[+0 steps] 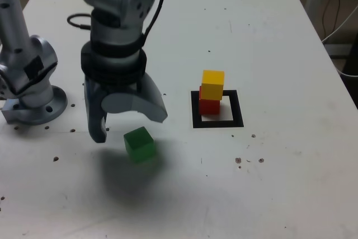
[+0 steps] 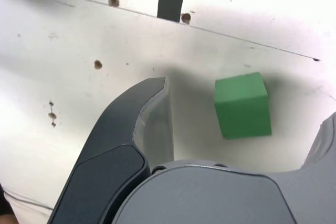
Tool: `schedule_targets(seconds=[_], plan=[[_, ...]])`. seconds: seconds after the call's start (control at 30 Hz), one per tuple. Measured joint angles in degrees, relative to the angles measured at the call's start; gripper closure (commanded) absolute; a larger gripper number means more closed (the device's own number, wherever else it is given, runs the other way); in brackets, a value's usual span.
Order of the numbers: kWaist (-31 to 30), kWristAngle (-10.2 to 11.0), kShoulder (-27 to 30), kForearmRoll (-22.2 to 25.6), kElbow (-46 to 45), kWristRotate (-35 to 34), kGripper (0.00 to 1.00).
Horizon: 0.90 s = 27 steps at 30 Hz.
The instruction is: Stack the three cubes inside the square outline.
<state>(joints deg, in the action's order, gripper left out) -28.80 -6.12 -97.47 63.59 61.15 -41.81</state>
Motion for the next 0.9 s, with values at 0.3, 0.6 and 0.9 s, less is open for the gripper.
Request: schedule_targets(seconds=[0.3, 0.6, 0.9], plan=[[0.4, -0.6, -1.2, -5.4, -3.5, 1.6, 0.0], [0.4, -0.8, -2.9, -7.1, -3.7, 2.2, 0.06], [0.6, -0.6, -5.0, -8.5, -3.2, 2.0, 0.19]])
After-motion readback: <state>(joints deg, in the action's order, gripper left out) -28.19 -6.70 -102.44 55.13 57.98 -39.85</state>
